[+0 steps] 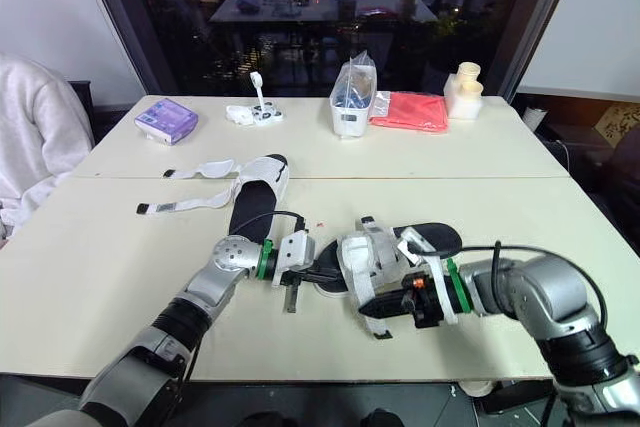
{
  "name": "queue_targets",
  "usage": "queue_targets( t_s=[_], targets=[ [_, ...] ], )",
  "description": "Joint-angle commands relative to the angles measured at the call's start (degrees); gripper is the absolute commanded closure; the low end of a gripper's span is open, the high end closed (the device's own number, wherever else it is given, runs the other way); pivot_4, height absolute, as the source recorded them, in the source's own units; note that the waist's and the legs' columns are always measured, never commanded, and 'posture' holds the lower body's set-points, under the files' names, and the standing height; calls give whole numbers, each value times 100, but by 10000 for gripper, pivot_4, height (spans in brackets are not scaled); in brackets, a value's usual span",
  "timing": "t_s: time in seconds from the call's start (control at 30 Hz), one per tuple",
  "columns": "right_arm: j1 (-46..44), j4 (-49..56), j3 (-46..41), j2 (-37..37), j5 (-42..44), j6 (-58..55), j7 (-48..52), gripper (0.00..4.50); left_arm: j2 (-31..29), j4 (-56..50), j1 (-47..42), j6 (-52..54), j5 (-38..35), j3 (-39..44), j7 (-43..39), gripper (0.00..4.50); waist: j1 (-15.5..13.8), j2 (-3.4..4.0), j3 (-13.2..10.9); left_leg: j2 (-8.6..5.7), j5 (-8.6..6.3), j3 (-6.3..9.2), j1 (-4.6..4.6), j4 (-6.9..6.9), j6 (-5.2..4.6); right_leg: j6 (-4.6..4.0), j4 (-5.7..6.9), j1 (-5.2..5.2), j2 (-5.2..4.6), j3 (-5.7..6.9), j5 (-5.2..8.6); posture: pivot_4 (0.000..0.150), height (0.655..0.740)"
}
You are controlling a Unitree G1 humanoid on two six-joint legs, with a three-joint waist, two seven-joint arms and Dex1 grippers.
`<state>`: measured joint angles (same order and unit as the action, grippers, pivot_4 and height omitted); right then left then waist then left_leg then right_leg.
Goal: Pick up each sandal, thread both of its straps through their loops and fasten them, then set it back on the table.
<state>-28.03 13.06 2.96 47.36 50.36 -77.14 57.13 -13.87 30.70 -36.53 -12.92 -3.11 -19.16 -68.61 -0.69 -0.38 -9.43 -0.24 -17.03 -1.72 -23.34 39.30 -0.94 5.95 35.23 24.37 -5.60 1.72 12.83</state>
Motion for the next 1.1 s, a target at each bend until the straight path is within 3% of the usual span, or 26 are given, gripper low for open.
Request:
queue_targets(
  t_s=[0.03,0.17,0.37,0.67,1.1],
  targets=[
    [-995,-463,-218,82,374,-489,261,44610,-22,-58,29,-13,28,-28,-13,45000,5,1,1,0,0,0,1,0,0,0,1,0,0,-1,0,1500,7400],
    [-1907,-1508,74,-91,151,-623,393,44610,-20,-105,65,7,24,-12,25,45000,-3,1,1,2,0,3,0,0,0,-1,1,0,-1,1,0,1500,7400],
    [-2500,-2567,703,-294,-358,-298,797,44610,-37,-164,106,43,26,-5,49,45000,4,1,1,0,-2,-2,-6,-1,-3,0,0,6,-8,0,0,1500,7400],
    [-2655,-3320,1463,-646,-1150,393,1357,44610,-78,-255,142,102,20,2,86,45000,8,2,1,0,-2,-3,-7,-1,-2,1,3,10,-7,1,-1,1500,7400],
    [-2730,-3602,1970,-742,-2025,1069,2026,44610,-133,-435,231,217,-1,-10,105,45000,13,4,2,0,-2,-4,-5,-1,-2,2,10,11,-3,2,-2,1500,7400]
  ],
)
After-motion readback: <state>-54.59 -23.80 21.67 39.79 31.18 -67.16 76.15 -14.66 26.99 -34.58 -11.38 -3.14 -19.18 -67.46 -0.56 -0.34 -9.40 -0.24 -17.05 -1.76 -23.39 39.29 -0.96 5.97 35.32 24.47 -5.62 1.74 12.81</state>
